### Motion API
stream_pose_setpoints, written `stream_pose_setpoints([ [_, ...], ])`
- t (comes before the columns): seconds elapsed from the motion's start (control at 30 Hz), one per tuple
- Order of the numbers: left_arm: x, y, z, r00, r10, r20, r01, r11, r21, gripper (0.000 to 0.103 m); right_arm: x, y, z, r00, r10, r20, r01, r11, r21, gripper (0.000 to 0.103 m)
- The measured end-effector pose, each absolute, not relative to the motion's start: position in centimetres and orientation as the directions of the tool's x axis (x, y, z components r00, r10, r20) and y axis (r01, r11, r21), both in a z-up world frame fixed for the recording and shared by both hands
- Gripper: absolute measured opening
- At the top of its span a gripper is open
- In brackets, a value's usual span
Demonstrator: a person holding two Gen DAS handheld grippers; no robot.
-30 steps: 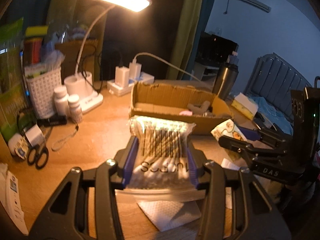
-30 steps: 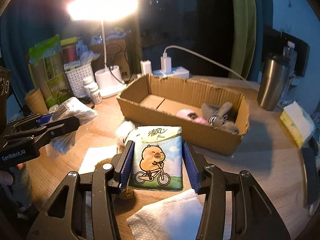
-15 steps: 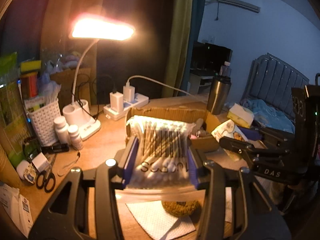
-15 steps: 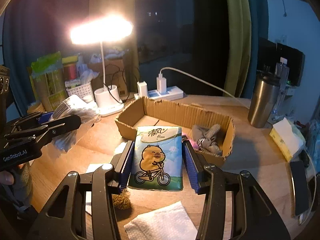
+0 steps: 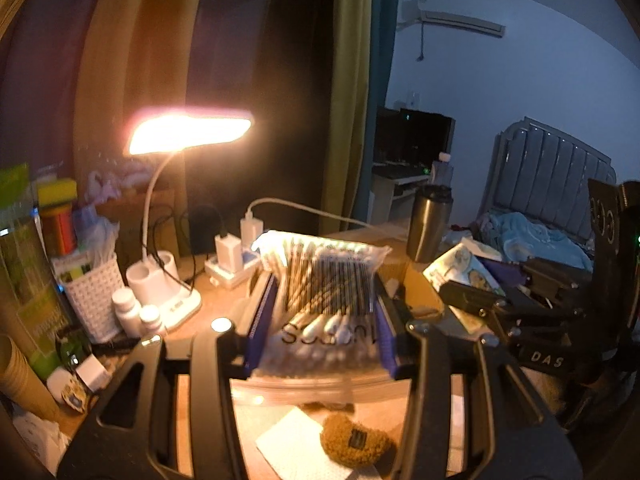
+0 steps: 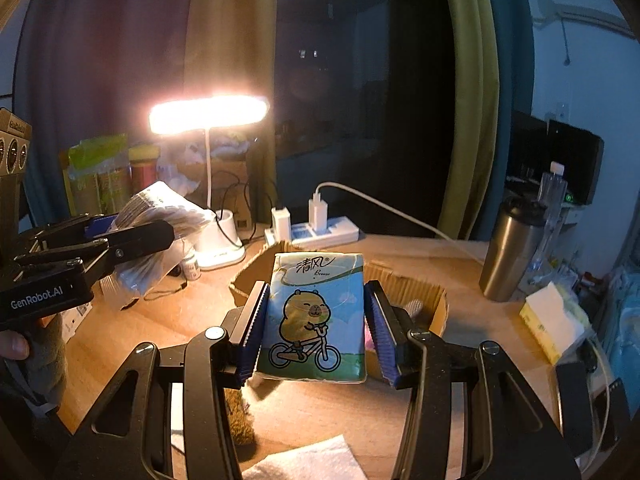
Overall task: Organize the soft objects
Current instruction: 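Lift and carry the swab pack and tissue pack over the box with both tools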
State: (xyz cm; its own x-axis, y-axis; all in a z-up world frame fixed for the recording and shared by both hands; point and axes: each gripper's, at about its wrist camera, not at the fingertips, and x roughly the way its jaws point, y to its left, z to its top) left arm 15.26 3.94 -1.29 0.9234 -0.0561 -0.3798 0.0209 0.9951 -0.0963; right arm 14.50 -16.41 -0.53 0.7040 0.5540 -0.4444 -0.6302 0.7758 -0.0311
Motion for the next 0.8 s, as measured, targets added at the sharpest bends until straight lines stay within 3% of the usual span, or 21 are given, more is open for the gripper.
stream_pose_setpoints([
  [0.8,18.6,5.4,1.0,0.966,-0.057,-0.253,0.038,0.996,-0.08,0.046,17.4,-15.1,1.3,0.75,0.533,-0.392,-0.604,0.794,-0.076,0.051],
])
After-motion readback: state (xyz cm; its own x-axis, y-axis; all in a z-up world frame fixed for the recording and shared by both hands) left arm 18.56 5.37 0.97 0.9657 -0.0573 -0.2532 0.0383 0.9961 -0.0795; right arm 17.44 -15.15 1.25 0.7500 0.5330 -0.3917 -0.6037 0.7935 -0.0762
